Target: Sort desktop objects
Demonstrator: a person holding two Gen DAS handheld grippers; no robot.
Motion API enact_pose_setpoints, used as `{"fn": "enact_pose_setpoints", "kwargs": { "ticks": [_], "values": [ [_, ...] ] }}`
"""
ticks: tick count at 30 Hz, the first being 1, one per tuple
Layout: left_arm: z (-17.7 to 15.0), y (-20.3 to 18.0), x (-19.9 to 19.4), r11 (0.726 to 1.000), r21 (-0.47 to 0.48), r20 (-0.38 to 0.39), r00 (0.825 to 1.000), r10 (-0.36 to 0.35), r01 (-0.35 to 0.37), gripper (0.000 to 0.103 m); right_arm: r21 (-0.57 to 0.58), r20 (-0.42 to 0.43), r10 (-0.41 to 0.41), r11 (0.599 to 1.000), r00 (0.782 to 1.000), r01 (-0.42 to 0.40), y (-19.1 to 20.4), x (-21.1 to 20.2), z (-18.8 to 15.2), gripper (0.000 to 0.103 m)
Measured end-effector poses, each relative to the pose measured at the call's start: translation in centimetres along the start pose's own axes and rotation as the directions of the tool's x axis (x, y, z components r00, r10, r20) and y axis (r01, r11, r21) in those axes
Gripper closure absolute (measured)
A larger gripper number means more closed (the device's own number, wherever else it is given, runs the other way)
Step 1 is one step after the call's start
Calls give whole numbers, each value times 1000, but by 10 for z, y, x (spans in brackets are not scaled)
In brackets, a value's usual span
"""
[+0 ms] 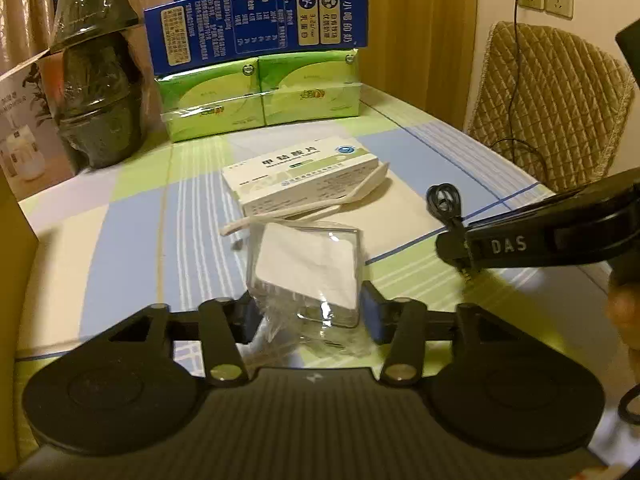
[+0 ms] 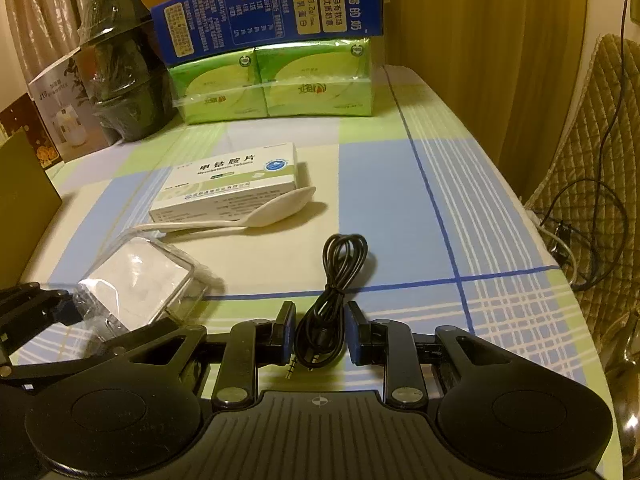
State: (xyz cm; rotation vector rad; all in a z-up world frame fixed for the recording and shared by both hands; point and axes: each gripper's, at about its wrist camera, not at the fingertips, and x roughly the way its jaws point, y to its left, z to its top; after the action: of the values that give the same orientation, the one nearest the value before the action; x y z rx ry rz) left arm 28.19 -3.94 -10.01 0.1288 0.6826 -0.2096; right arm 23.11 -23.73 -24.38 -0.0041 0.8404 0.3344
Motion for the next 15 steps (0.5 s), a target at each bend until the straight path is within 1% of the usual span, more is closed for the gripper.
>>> {"fn": "enact_pose_setpoints", "kwargs": {
  "ticks": [3, 4, 6, 9, 15],
  "values": [
    [1, -3, 0, 1000, -2, -10, 1000, -9, 9, 65, 2, -4, 10, 1000, 1000, -10, 1, 0, 0, 80],
    [2, -3, 0, 1000, -7, -17, 1000, -16, 16, 71, 0, -4, 10, 1000, 1000, -10, 1, 0, -1, 80],
    [3, -6, -1, 1000, -8, -26, 1000, -16, 16, 71, 3, -4, 13, 1000, 1000, -13, 0, 0, -1, 80],
    [1, -9, -2, 1000, 15, -18, 1000, -10, 10, 71, 2, -5, 15, 1000, 1000, -15, -1, 0, 0, 80],
    [-1, -8, -1, 1000, 19, -6, 1000, -9, 9, 70, 5, -6, 23, 1000, 1000, -23, -1, -1, 0, 80]
  ]
}}
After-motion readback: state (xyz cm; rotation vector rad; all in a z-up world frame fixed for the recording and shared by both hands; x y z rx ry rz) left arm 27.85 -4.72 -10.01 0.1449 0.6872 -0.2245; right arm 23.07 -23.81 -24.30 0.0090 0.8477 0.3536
